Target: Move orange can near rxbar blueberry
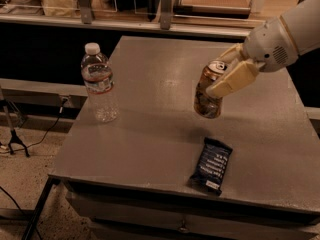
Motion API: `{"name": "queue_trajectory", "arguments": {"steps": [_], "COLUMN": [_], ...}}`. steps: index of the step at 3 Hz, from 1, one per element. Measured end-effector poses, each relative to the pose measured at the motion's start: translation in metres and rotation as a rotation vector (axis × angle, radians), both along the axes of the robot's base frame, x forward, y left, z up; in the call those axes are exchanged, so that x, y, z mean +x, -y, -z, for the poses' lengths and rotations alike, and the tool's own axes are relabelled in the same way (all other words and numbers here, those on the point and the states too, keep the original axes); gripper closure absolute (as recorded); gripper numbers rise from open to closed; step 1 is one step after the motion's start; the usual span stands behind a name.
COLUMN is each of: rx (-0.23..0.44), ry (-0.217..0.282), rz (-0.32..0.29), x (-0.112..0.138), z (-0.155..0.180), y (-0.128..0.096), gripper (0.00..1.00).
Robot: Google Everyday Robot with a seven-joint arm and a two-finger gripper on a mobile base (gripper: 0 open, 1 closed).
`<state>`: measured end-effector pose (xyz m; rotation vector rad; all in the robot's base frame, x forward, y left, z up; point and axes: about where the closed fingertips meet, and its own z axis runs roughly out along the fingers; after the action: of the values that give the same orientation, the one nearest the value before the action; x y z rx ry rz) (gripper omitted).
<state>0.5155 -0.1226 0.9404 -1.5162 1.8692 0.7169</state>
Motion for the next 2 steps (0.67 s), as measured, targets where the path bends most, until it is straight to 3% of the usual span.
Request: {"name": "queue_trajectory", "arguments": {"steps": [1,2], "rx": [0.030,0.053], "ry": [0.014,0.021], "rz": [-0.017,-0.029], "x": [-0.0049,-0.0116], "z": [0.0155,0.0252], "y": [-0.0004,-0.0016], "gripper": [1.00,0.86]}}
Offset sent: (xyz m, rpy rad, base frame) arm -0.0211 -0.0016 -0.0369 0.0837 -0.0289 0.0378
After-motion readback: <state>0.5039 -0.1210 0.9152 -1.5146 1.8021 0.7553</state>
